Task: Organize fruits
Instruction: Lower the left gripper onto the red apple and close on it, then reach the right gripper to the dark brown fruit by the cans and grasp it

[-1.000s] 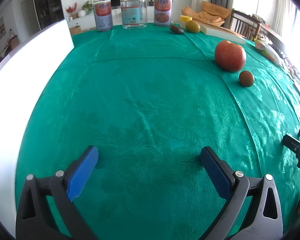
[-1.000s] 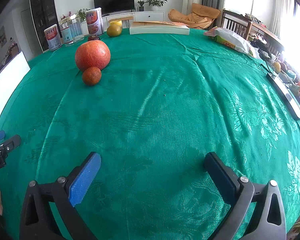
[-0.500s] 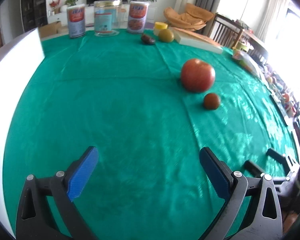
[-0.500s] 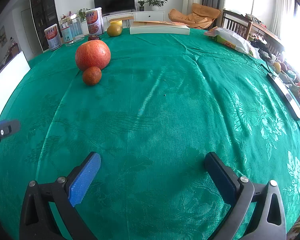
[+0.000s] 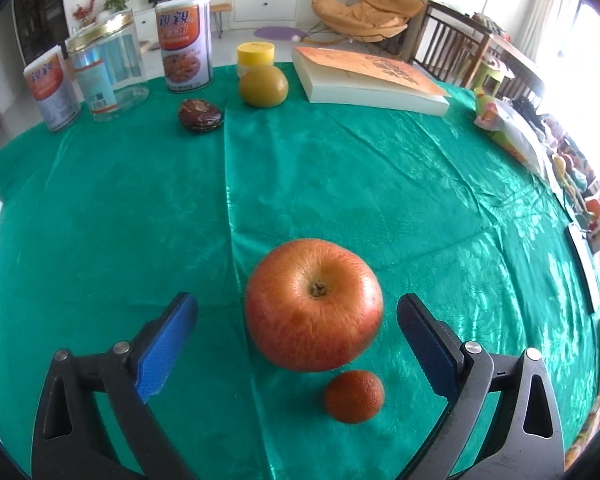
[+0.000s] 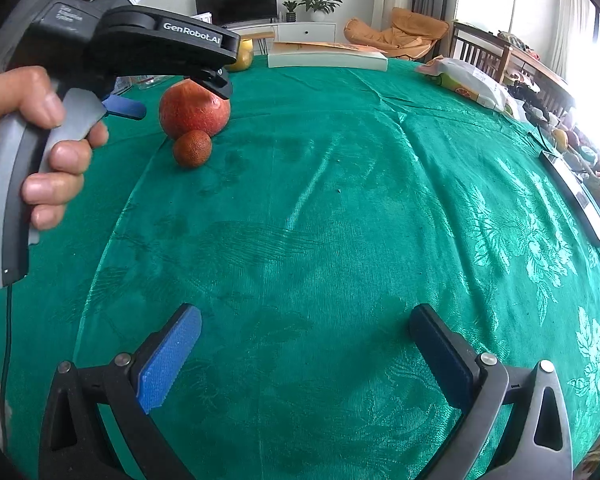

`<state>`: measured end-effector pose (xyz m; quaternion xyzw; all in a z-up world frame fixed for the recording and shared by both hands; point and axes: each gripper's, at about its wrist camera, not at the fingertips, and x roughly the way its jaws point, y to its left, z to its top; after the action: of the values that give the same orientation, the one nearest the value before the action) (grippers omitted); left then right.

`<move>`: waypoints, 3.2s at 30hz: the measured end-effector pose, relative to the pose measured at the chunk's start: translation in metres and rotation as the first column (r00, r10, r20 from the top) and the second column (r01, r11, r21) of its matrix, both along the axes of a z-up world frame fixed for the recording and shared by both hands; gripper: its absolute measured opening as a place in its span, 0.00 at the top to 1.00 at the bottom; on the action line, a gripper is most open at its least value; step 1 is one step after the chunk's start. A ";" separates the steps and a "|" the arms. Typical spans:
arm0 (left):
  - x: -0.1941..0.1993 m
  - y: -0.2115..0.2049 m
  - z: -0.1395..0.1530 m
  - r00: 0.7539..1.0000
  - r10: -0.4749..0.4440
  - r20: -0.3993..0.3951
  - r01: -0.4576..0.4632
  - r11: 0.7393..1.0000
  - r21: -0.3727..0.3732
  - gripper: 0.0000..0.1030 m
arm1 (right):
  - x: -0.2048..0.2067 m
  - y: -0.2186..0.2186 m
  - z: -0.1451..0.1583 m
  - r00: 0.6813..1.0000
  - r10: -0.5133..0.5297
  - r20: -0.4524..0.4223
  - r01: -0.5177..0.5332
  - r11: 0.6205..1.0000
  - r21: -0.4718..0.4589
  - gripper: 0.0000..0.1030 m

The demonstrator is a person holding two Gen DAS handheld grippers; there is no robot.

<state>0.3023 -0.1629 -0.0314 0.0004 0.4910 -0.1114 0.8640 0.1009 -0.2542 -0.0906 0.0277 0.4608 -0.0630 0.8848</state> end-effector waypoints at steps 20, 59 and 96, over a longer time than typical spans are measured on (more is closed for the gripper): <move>-0.142 0.171 0.002 0.999 0.030 0.031 -0.033 0.991 0.128 0.31 | 0.000 0.002 0.001 1.000 0.006 -0.001 -0.006 1.000 0.000 0.00; -0.163 0.205 -0.030 0.973 0.203 0.114 -0.214 0.972 0.097 0.00 | 0.000 0.002 0.001 1.000 0.007 0.000 -0.007 1.000 0.000 0.00; -0.164 0.205 -0.030 0.972 0.204 0.113 -0.215 0.972 0.091 0.01 | 0.209 0.010 0.072 0.985 0.171 -0.027 -0.149 0.916 0.372 0.00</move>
<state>0.1388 0.0423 -0.0611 -0.0014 0.4483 0.0060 0.8939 0.3103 -0.2438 -0.0189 0.1538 0.4910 0.0964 0.8520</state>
